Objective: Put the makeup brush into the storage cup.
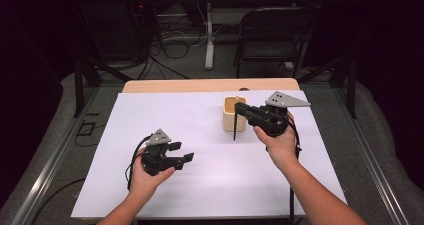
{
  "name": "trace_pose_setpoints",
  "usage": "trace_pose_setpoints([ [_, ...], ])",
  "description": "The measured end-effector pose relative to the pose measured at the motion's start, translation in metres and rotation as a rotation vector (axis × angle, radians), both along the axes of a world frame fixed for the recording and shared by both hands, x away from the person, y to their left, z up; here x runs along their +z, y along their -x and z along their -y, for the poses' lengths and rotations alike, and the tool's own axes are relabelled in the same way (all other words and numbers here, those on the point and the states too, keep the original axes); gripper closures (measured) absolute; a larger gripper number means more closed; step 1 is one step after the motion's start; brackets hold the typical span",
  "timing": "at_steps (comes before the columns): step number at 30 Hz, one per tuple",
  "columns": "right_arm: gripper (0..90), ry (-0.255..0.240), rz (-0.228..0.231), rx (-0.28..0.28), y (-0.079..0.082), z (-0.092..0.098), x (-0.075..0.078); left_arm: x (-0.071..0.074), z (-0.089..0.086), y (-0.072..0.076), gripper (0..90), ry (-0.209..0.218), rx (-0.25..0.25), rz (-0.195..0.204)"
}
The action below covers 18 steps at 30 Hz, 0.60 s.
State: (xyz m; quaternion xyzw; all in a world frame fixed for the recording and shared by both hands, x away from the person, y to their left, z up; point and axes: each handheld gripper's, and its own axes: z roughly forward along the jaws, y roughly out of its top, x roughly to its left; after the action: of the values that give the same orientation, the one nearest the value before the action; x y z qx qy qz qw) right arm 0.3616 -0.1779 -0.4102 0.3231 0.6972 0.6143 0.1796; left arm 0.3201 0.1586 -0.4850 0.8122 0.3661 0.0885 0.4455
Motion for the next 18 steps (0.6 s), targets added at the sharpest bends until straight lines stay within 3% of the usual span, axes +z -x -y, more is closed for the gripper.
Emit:
trace_pose_setpoints([
  [7,84.5,0.003,0.002,-0.017,-0.004,0.001,0.001,-0.002,-0.006,0.001,35.4,0.020,0.026,-0.003],
  [18,84.5,0.016,0.038,-0.047,-0.015,-0.001,0.019,-0.003,-0.016,0.000,35.3,0.042,0.059,-0.009],
])
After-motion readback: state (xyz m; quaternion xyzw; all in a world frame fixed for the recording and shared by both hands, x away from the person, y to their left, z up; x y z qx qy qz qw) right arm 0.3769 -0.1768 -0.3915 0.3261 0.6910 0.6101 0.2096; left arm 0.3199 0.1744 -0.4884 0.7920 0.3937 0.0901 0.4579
